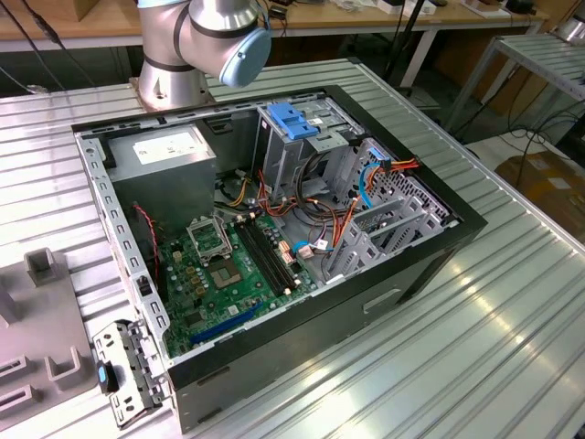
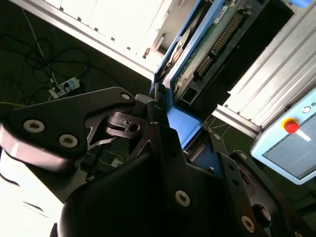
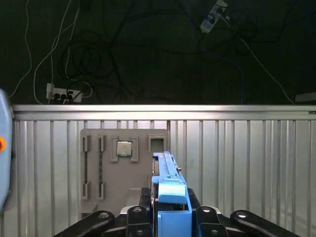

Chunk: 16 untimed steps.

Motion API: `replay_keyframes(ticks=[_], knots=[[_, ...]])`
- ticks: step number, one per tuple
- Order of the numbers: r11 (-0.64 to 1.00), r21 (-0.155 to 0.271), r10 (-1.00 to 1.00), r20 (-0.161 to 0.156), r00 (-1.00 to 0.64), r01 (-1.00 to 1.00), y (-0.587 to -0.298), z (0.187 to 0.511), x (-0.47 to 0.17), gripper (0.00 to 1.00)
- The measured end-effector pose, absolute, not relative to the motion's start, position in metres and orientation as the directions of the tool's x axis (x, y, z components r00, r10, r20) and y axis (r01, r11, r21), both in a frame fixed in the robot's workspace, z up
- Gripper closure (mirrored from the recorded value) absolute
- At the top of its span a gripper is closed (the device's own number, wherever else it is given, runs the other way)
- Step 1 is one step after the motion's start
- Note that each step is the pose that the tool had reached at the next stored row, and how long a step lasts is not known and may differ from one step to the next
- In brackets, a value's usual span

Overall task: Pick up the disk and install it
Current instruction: 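Pick up the disk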

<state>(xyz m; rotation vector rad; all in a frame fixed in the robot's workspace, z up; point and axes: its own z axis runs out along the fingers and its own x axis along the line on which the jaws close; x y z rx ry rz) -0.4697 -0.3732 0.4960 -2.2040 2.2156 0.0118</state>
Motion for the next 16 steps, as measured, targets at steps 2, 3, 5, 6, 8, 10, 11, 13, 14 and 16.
replay_keyframes(ticks=[2,3,5,6,8,10,11,13,14,16], knots=[[0.005,-0.006,-1.000,-0.017,-0.005,-1.000,-0.3732,0.4960,-0.4698,0.63],[0.005,-0.006,-1.000,-0.017,-0.005,-1.000,-0.3732,0.4960,-0.4697,0.63],[0.005,-0.006,-1.000,-0.017,-0.005,-1.000,-0.3732,0.4961,-0.4697,0.63],[0.005,-0.006,-1.000,-0.017,-0.005,-1.000,-0.3732,0.4961,-0.4698,0.63],[0.005,-0.006,-1.000,-0.017,-0.005,-1.000,-0.3732,0.4961,-0.4694,0.63],[0.005,-0.006,-1.000,-0.017,-0.005,-1.000,-0.3732,0.4961,-0.4670,0.63],[0.005,-0.006,-1.000,-0.017,-0.005,-1.000,-0.3732,0.4960,-0.4661,0.63],[0.005,-0.006,-1.000,-0.017,-0.005,-1.000,-0.3732,0.4960,-0.4646,0.63],[0.005,-0.006,-1.000,-0.017,-0.005,-1.000,-0.3732,0.4960,-0.4638,0.63],[0.005,-0.006,-1.000,-0.017,-0.005,-1.000,-0.3732,0.4961,-0.4616,0.63]])
